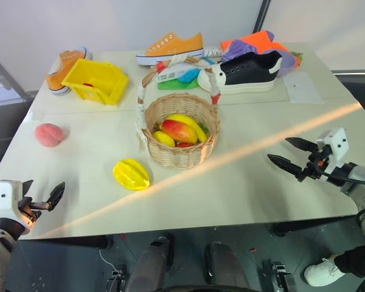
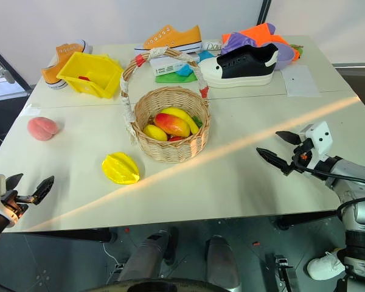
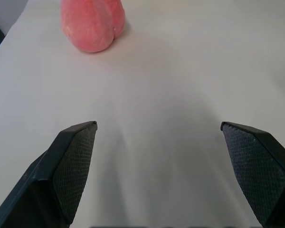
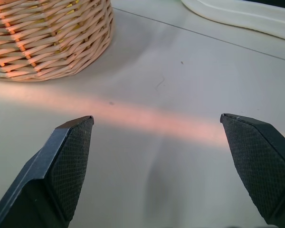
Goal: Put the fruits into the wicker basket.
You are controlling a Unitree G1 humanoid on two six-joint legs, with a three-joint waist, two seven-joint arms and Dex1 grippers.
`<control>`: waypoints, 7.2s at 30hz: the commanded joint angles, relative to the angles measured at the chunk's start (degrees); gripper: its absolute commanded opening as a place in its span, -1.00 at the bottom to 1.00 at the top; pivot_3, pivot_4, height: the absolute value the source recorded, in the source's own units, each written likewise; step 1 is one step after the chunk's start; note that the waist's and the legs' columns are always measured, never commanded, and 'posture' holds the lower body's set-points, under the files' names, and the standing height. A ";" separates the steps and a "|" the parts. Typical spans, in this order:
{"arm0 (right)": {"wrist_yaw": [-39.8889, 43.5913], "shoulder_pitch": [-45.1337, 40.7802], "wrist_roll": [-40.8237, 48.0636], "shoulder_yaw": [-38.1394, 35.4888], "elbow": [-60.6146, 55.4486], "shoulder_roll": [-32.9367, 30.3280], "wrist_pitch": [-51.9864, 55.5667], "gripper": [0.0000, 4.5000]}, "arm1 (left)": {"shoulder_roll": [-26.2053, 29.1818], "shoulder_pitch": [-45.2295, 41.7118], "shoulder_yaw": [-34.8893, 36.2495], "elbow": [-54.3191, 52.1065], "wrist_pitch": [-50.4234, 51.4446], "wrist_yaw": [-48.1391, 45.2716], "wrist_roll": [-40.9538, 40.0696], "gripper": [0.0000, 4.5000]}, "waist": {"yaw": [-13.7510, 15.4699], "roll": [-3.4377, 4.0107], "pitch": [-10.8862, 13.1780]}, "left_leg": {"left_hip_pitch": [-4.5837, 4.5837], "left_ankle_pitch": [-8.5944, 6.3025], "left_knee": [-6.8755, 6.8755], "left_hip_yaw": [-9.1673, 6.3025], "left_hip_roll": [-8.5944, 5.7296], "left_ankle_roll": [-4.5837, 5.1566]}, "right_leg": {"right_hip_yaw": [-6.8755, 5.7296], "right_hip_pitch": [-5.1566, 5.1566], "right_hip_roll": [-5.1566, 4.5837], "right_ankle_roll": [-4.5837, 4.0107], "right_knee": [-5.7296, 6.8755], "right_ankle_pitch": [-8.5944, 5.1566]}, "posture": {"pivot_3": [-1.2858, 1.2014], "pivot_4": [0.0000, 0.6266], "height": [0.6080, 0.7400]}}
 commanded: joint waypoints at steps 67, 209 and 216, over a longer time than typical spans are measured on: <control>-4.23 -5.40 20.27 15.11 -40.64 2.95 14.50 1.00 | 8.84 -50.66 -14.66 45.85 -12.13 9.47 12.79 0.21 | 0.94 -0.67 -0.29 | -0.01 0.03 0.37 -0.06 -0.10 0.02 | -0.04 0.02 0.02 0.67 0.24 0.44 | 0.03 -0.52 1.00; -23.69 -33.12 -3.33 15.30 2.92 21.49 5.27 -0.49 | 6.16 -20.28 -17.03 -19.58 7.20 -3.79 -29.53 0.41 | 0.86 -0.46 -0.25 | 0.03 0.06 0.12 -0.05 -0.14 -0.01 | 0.14 -0.18 0.10 0.20 0.13 0.33 | 0.03 -0.52 1.00; -32.11 -31.51 -5.08 5.90 -1.49 16.32 5.15 -1.00 | 5.12 -22.61 -21.34 -18.60 7.40 -3.48 -28.00 0.41 | 1.51 -0.41 -0.22 | 0.01 0.06 0.12 -0.05 -0.16 -0.01 | 0.15 -0.20 0.08 0.20 0.14 0.34 | 0.03 -0.52 1.00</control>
